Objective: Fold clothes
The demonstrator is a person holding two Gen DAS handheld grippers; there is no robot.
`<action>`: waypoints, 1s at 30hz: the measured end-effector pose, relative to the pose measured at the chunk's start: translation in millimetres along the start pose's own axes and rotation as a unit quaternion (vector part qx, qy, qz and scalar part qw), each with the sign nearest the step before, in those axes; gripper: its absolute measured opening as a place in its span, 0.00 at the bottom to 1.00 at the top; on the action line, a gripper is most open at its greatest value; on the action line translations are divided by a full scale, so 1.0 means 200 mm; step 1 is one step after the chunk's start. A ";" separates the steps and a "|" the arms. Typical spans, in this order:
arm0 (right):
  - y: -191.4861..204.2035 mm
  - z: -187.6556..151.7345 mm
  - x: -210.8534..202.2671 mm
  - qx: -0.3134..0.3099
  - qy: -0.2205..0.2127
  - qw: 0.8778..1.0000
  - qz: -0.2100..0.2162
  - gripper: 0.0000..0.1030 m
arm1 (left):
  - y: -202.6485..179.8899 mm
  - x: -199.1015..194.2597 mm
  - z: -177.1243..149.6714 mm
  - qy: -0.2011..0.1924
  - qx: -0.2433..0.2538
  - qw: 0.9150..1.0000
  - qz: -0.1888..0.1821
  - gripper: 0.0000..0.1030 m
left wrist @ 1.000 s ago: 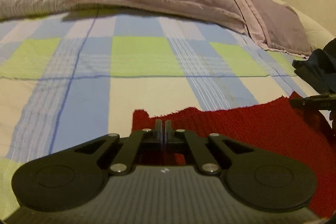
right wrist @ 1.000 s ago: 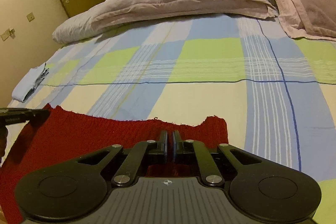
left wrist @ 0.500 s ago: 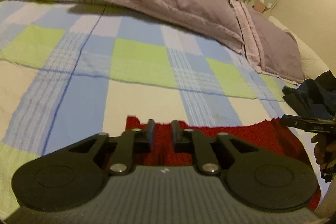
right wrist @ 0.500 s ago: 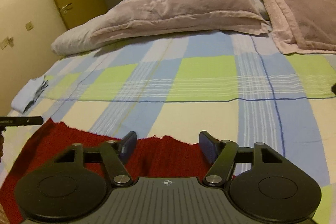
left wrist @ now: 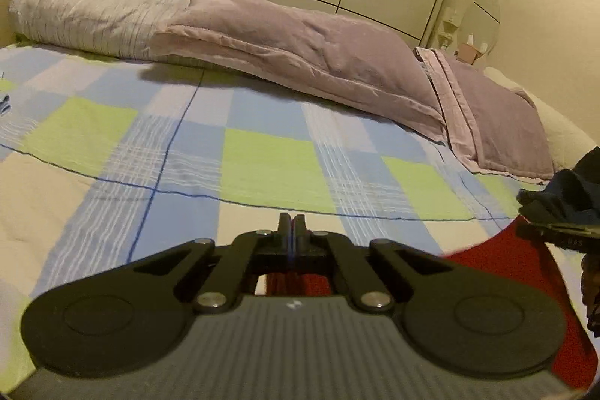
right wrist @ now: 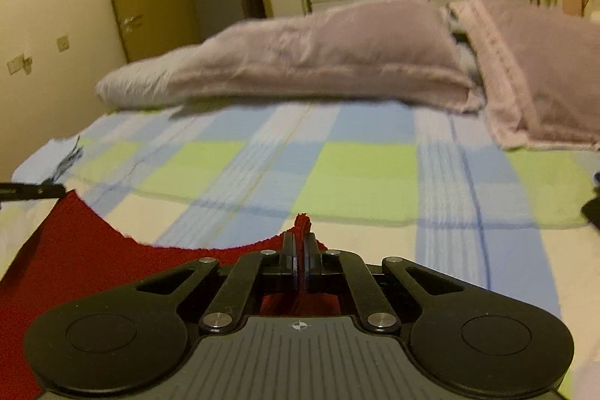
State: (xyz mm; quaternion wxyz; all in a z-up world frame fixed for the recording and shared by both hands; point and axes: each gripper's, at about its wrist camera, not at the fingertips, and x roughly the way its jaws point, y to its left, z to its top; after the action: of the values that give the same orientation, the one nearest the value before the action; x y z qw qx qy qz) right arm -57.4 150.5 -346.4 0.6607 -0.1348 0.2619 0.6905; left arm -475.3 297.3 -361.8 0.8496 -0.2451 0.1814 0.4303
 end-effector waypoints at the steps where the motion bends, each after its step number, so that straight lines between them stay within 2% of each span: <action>1: 0.00 0.00 0.02 0.002 0.002 1.000 -0.004 0.01 | 0.00 0.02 0.00 0.004 0.000 1.000 0.004 0.00; 3: -0.01 0.00 0.08 0.003 0.017 1.000 -0.012 0.01 | 0.01 0.08 -0.01 0.020 -0.004 1.000 0.013 0.00; 7: -0.01 -0.03 0.16 0.001 0.055 0.998 -0.024 0.02 | 0.03 0.24 -0.10 0.091 -0.003 0.995 0.048 0.00; 8: 0.00 -0.04 0.18 -0.001 0.066 0.997 -0.027 0.02 | 0.04 0.26 -0.12 0.101 -0.005 0.993 0.057 0.00; 9: 0.00 -0.05 0.19 -0.002 0.077 0.997 -0.030 0.06 | 0.04 0.26 -0.13 0.098 -0.008 0.993 0.060 0.00; 10: 0.00 -0.06 0.21 -0.004 0.087 0.996 -0.032 0.19 | 0.05 0.24 -0.12 0.093 -0.014 0.994 0.063 0.01; 11: 0.00 -0.06 0.19 -0.001 0.085 0.996 -0.036 0.58 | 0.06 0.21 -0.11 0.088 -0.024 0.994 0.063 0.03; 12: -0.01 -0.04 0.13 0.005 0.068 0.997 -0.041 0.75 | 0.08 0.17 -0.10 0.084 -0.035 0.994 0.063 0.05; 14: -0.02 -0.02 -0.01 0.021 0.035 0.998 -0.050 0.75 | 0.11 0.01 -0.13 0.073 -0.059 0.994 0.048 0.08; 16: -0.05 -0.04 -0.20 0.061 0.012 0.997 -0.048 0.75 | 0.14 -0.17 -0.17 0.062 -0.084 0.994 0.031 0.16; 18: -0.09 -0.12 -0.39 0.107 0.004 0.994 -0.039 0.75 | 0.17 -0.34 -0.21 0.051 -0.109 0.993 0.014 0.22; 20: -0.12 -0.28 -0.60 0.155 -0.005 0.988 -0.025 0.75 | 0.19 -0.52 -0.29 0.044 -0.138 0.989 -0.006 0.27; 25: -0.08 -0.71 -0.99 0.286 -0.015 0.958 0.021 0.73 | 0.18 -0.85 -0.58 0.051 -0.218 0.974 -0.037 0.35; 27: -0.05 -0.80 -1.05 0.315 -0.021 0.948 0.034 0.62 | 0.16 -0.93 -0.68 0.049 -0.244 0.968 -0.044 0.39; 30: -0.03 -0.87 -1.06 0.350 -0.033 0.934 0.057 0.52 | 0.16 -0.97 -0.80 0.042 -0.288 0.955 -0.052 0.39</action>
State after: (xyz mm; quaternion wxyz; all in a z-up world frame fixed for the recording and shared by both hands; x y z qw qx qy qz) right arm -60.8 -121.6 -378.6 0.6334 0.1430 0.4726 0.5958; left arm -626.6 97.3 -399.8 0.7559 -0.5065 0.0728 0.4084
